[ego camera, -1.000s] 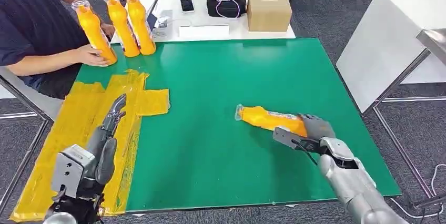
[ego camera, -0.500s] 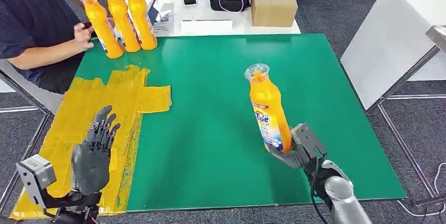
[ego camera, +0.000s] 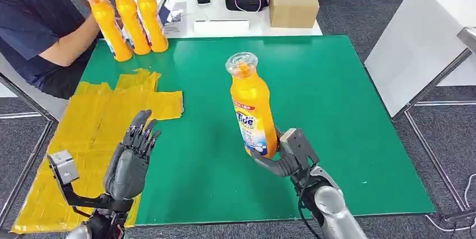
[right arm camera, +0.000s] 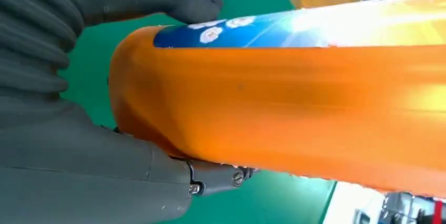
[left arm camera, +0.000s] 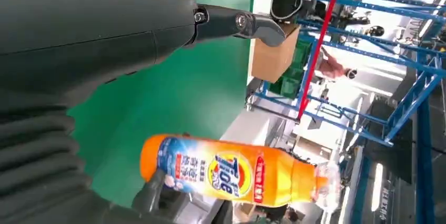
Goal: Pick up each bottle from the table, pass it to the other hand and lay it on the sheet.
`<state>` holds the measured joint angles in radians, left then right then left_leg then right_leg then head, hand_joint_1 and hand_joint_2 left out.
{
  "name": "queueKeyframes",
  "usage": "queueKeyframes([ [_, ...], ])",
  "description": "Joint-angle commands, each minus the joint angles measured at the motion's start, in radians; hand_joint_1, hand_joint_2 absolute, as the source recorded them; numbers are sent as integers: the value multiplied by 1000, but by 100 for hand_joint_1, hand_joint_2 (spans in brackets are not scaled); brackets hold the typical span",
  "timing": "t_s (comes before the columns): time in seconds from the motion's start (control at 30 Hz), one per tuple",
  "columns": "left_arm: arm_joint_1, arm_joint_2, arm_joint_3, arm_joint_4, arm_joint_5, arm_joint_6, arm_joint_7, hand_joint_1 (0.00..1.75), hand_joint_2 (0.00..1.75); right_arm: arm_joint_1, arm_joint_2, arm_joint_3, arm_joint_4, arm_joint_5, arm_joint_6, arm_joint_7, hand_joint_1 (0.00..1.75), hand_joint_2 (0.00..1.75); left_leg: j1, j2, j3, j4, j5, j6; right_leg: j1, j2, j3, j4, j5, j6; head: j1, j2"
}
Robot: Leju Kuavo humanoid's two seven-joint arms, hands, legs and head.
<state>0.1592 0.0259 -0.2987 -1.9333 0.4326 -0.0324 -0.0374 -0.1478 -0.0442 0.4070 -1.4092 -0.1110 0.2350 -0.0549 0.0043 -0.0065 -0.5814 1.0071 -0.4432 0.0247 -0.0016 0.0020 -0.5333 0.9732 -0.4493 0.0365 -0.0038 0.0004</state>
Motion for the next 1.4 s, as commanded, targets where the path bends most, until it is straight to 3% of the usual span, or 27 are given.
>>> queueKeyframes([
  [0.03, -73, 29, -89, 83, 77, 4, 11, 0, 175, -99, 31, 132, 33, 49, -24, -4, 175, 175, 0, 2, 0, 0, 0, -1, 0, 2, -1, 0, 0, 0, 0, 0],
  [0.23, -125, 28, -158, 109, 51, 48, 4, 0, 175, -173, 77, 287, 86, 142, -46, 25, 175, 175, 0, 4, -2, 0, 1, -1, 1, 3, -3, 1, 1, -1, 0, 0],
  [0.3, -152, -19, -151, 102, 43, 60, 12, 0, 175, -183, 81, 322, 84, 181, -76, 36, 175, 175, 0, 3, -2, 0, 1, -2, 1, 2, -2, 0, 1, -1, 0, 0],
  [0.5, -162, -33, -167, 116, 53, 70, 36, 0, 175, -208, 91, 402, 124, 250, -100, 38, 175, 175, 1, 1, -2, 0, 2, -2, 0, 1, -2, 0, 1, 0, 0, 0],
  [1.2, -187, -31, -221, 174, 62, 153, 26, 2, 175, -262, 142, 618, 233, 259, -112, 29, 175, 175, 1, 1, -2, -1, 2, -2, 1, -1, -2, -1, 0, 0, 1, 0],
  [1.23, -186, -30, -221, 175, 62, 157, 21, 171, 175, -263, 140, 621, 233, 257, -116, 27, 175, 175, 1, 0, -3, 0, 2, -2, 1, -1, -3, 0, 0, 0, 0, 0],
  [1.4, -178, -30, -213, 165, 51, 172, -24, 175, 175, -265, 131, 603, 238, 250, -134, 28, 175, 175, 1, 0, -3, 0, 2, -2, 0, -2, -3, 0, 0, 0, 0, 0],
])
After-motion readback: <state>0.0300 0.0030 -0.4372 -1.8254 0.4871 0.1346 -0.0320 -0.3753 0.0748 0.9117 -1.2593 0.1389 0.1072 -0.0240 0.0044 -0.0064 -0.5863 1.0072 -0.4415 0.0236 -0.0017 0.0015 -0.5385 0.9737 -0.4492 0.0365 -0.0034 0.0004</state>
